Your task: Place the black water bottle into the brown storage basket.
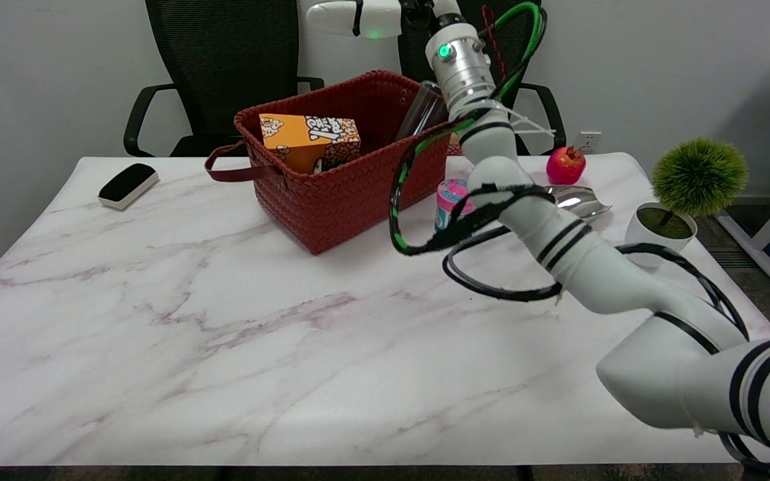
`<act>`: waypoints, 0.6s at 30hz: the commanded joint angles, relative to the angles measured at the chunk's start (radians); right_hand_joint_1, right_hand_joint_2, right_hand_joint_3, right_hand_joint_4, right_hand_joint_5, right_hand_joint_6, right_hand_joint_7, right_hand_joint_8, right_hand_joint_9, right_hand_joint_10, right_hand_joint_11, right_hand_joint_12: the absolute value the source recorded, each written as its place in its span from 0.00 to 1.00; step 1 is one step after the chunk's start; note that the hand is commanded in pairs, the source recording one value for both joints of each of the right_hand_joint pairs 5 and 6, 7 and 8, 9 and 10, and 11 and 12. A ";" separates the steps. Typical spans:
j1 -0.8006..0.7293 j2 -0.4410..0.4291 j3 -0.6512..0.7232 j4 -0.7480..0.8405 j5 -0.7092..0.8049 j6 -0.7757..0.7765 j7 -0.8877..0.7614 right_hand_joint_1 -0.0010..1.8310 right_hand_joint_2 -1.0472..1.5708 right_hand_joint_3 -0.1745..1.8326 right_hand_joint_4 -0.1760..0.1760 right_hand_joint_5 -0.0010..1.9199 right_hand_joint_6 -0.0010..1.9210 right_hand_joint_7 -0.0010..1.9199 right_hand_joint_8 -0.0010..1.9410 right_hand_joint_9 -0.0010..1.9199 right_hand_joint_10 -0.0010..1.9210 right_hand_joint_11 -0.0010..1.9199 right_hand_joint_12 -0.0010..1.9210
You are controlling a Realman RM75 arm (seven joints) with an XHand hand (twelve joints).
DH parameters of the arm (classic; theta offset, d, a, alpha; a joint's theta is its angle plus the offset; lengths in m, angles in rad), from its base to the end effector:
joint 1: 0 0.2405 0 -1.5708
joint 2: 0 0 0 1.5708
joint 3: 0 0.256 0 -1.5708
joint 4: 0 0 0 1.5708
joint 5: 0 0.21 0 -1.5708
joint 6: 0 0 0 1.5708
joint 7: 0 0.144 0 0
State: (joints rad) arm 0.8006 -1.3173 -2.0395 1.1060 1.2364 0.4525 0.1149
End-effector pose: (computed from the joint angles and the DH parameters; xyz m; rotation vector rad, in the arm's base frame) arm -0.0585 -0.4996 0.2528 1.6081 -0.3357 1.1479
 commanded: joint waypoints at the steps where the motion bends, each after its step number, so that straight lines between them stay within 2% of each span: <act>1: -0.418 0.123 -0.016 0.505 -0.001 0.158 0.053 0.44 0.50 0.00 0.50 0.00 0.00 0.00 0.00 0.00 0.00 0.00 0.00; 5: -0.562 0.133 -0.009 0.596 -0.015 0.200 0.050 0.44 0.50 0.00 0.50 0.00 0.00 0.00 0.00 0.00 0.00 0.00 0.00; 9: -0.666 0.145 -0.006 0.656 -0.091 0.235 0.053 0.45 0.50 0.00 0.50 0.00 0.00 0.00 0.00 0.00 0.00 0.00 0.00; 18: -0.819 0.181 -0.021 0.687 -0.246 0.292 0.053 0.46 0.50 0.02 0.50 0.00 0.00 0.00 0.00 0.00 0.00 0.00 0.00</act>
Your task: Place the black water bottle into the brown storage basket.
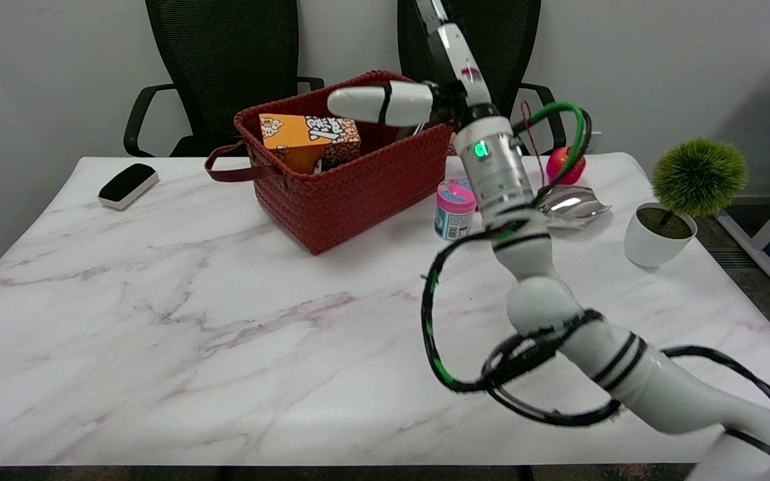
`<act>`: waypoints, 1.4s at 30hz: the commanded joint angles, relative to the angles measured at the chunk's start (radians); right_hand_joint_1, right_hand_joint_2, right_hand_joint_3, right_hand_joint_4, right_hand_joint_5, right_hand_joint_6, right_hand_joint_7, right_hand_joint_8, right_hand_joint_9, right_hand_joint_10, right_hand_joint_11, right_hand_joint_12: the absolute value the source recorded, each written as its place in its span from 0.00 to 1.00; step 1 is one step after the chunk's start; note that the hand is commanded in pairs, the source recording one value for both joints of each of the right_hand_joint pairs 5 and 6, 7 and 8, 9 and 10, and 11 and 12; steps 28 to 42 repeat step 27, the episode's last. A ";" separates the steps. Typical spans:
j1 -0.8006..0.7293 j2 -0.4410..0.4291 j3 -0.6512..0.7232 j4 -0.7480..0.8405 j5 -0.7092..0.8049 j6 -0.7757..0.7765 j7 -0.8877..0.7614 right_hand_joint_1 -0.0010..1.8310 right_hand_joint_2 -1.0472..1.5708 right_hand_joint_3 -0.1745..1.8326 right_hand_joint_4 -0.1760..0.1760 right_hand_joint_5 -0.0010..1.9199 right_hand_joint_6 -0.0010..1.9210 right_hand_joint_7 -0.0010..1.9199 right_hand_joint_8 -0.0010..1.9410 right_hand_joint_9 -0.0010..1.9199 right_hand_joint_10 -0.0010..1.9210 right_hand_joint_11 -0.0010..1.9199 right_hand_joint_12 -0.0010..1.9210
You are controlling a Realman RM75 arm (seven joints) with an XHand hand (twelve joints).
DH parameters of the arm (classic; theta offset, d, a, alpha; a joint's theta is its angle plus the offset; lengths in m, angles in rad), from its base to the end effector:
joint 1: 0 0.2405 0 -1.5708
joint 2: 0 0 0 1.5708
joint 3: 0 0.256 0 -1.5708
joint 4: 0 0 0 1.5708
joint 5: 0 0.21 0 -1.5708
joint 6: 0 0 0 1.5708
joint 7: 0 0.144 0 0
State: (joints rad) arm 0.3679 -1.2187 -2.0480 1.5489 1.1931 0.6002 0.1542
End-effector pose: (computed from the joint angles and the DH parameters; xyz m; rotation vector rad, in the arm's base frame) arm -0.1136 -0.3946 0.2419 1.6584 -0.3859 1.2465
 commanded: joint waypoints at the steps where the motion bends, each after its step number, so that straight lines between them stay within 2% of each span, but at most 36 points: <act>1: -0.398 0.084 -0.024 0.242 -0.219 0.158 0.014 0.46 0.50 0.03 0.50 0.00 0.00 0.00 0.00 0.00 0.00 0.00 0.00; 8: -0.407 0.088 -0.102 0.252 -0.229 0.203 0.004 0.47 0.51 0.03 0.50 0.00 0.00 0.00 0.00 0.00 0.00 0.00 0.00; 23: -0.407 0.080 -0.123 0.256 -0.095 0.232 0.014 0.47 0.55 0.02 0.50 0.00 0.00 0.00 0.00 0.00 0.00 0.00 0.00; 27: -0.407 0.081 -0.123 0.234 -0.095 0.275 0.014 0.47 0.55 0.02 0.50 0.00 0.00 0.00 0.00 0.00 0.00 0.00 0.00; 42: -0.407 0.081 -0.123 0.234 -0.095 0.275 0.014 0.47 0.55 0.02 0.50 0.00 0.00 0.00 0.00 0.00 0.00 0.00 0.00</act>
